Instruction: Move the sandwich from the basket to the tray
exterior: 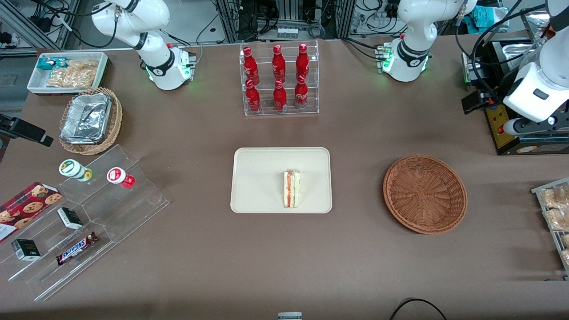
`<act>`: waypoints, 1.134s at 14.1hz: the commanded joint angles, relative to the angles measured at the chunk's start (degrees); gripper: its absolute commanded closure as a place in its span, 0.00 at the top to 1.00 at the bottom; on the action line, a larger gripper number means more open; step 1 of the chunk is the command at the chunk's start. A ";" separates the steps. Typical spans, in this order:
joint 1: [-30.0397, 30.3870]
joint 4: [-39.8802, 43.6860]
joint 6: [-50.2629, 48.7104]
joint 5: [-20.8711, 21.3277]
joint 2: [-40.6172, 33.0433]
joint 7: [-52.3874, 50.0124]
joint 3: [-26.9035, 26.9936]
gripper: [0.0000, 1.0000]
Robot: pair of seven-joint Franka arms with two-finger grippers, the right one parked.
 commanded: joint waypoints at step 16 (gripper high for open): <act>1.48 -4.78 6.55 0.11 -3.78 8.01 -0.77 1.00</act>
